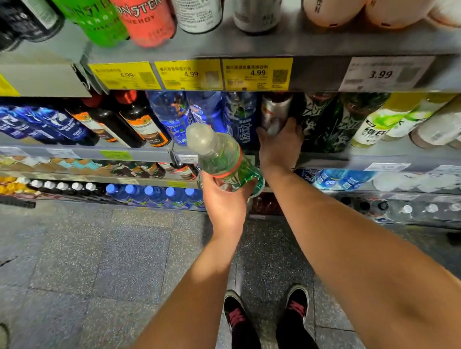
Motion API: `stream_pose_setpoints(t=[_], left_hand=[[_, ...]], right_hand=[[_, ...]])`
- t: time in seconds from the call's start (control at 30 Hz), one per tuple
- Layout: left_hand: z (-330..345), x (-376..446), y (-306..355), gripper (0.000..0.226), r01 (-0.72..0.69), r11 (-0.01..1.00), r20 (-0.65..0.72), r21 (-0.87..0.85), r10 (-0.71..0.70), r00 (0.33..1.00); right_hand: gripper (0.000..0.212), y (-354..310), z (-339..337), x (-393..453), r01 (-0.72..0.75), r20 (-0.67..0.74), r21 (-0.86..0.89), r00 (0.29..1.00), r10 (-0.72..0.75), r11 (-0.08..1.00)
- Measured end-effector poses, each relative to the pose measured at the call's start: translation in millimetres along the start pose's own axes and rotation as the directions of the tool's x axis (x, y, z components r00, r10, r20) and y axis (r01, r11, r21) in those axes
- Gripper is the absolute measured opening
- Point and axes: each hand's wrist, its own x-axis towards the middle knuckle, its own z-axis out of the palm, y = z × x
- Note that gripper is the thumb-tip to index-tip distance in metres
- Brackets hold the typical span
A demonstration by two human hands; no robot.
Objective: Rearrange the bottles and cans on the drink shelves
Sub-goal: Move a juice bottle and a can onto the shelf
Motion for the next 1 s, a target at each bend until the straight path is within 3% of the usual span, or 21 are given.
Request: stream_pose_setpoints(t=[0.23, 0.53, 0.73, 0.9, 1.0], left_hand=[[4.1, 7.9, 3.3, 0.068, -0.04, 0.998, 0.017, 0.05, 0.039, 0.999], [11.9, 0.0, 6.2, 0.048, 0.023, 0.971, 0.09, 0.237, -0.046, 0.995], [35.9, -4.3, 21.6, 0.055, 0.013, 0.951, 0.112, 0.308, -0.05, 0.993], [65.3, 3.3, 33.7, 0.052, -0.028, 0.969, 0.072, 0.247, 0.01, 0.997], [82.6, 12.1, 40.3, 0.065, -0.024, 0.966, 0.019, 0.258, 0.019, 1.0]], right_hand=[[0.066, 4.6, -5.8, -4.9, 0.005, 0.053, 0.081, 0.999, -0.009, 0.997], [0.055, 7.8, -65.8, -6.7, 0.097, 0.123, -0.004, 0.988, -0.096, 0.995], [0.058, 48.3, -110.1, -35.3, 0.036, 0.174, -0.03, 0.984, -0.03, 0.999], [0.053, 71.5, -133.7, -50.9, -0.036, 0.214, 0.041, 0.976, 0.027, 0.999], [0.054, 78.2, -143.2, -52.5, -0.037, 0.239, 0.046, 0.971, 0.025, 0.998]])
